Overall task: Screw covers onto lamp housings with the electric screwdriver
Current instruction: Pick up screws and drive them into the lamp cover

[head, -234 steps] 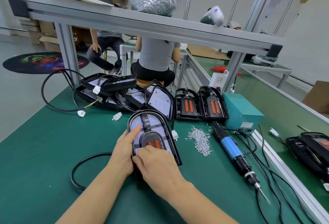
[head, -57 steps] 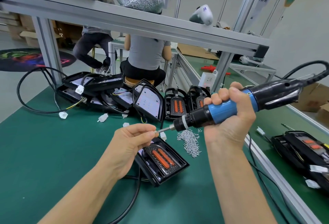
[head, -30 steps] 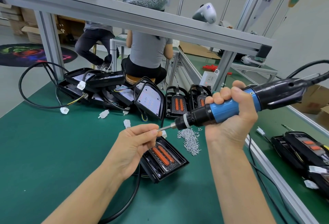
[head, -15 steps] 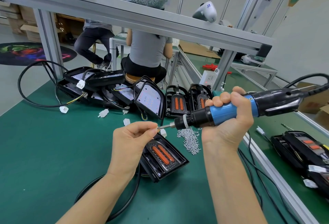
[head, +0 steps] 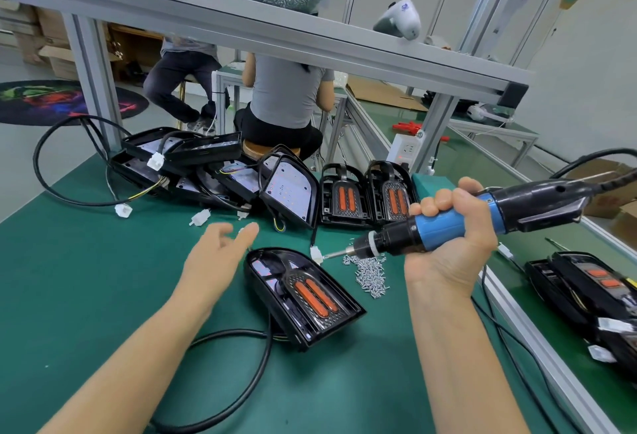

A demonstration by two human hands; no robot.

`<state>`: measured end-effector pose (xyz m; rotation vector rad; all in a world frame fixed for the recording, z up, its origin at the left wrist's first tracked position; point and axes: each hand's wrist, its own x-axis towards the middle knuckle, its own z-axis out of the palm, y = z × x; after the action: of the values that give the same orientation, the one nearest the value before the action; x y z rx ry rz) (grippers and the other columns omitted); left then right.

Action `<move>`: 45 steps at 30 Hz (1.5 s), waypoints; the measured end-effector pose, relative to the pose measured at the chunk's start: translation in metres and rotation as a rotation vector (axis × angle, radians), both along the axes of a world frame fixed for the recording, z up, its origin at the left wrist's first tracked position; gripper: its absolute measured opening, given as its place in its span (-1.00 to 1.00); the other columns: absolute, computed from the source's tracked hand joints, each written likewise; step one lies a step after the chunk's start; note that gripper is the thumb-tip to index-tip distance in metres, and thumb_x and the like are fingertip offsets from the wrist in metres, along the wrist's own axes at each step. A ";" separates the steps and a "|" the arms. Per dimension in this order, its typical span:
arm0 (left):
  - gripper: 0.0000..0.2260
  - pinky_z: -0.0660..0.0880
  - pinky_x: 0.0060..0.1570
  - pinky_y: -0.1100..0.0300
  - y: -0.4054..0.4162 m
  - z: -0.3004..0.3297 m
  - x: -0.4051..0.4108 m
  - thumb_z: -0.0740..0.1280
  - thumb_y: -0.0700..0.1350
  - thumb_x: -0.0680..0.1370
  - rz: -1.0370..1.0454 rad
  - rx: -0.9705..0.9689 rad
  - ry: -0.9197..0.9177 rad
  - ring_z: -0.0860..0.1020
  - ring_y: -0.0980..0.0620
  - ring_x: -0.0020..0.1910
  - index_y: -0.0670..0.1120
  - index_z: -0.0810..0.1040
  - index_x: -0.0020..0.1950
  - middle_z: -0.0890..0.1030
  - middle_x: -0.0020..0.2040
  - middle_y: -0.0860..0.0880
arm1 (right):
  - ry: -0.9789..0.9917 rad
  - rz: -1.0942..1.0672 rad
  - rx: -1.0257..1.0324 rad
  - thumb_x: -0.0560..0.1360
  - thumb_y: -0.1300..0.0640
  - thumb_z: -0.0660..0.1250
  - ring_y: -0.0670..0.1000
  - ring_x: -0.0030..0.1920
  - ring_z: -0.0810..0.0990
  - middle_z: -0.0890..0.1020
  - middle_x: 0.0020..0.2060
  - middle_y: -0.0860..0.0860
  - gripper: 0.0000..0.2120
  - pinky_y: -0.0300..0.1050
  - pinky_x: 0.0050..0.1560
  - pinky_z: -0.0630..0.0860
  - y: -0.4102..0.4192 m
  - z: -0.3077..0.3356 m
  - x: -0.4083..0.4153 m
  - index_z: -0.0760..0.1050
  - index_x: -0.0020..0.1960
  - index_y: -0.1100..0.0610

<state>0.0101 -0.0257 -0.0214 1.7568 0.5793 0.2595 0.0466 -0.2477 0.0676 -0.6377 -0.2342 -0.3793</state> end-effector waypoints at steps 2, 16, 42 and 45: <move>-0.31 0.45 -0.06 0.07 0.000 -0.005 0.001 0.23 0.47 0.31 -0.125 0.020 0.202 0.54 -0.09 -0.03 0.01 0.43 0.22 0.53 0.09 -0.04 | 0.004 -0.016 -0.021 0.31 0.29 0.26 -0.06 -0.47 0.40 0.43 -0.46 -0.05 -0.80 -0.21 -0.33 0.44 -0.004 -0.005 0.001 0.42 -0.09 0.10; -0.69 0.54 -0.27 0.18 -0.018 -0.021 0.024 0.54 -0.23 0.31 -0.121 -0.456 0.117 0.63 -0.08 -0.32 -0.25 0.62 0.01 0.70 -0.19 -0.17 | 0.000 -0.053 -0.100 0.30 0.29 0.25 -0.05 -0.48 0.41 0.43 -0.51 -0.05 -0.79 -0.20 -0.34 0.44 -0.003 -0.016 0.010 0.41 -0.08 0.11; -0.62 0.51 -0.24 0.20 -0.041 -0.020 0.006 0.54 -0.32 0.28 -0.028 -0.496 -0.201 0.66 0.01 -0.23 -0.15 0.56 0.04 0.69 -0.11 -0.09 | -0.053 -0.087 -0.226 0.32 0.37 0.26 -0.01 -0.51 0.44 0.46 -0.53 -0.01 -0.79 -0.16 -0.35 0.45 0.033 -0.025 0.026 0.45 -0.09 0.16; -0.62 0.51 -0.26 0.22 -0.041 -0.020 0.005 0.54 -0.32 0.28 -0.020 -0.501 -0.210 0.66 0.02 -0.24 -0.14 0.55 0.04 0.69 -0.12 -0.07 | -0.065 -0.093 -0.254 0.32 0.37 0.27 0.00 -0.49 0.44 0.47 -0.52 -0.01 -0.79 -0.13 -0.32 0.44 0.035 -0.027 0.026 0.45 -0.09 0.15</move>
<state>0.0150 -0.0668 -0.0412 1.2331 0.4283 0.2545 0.0730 -0.2130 0.0405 -0.8896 -0.3185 -0.4645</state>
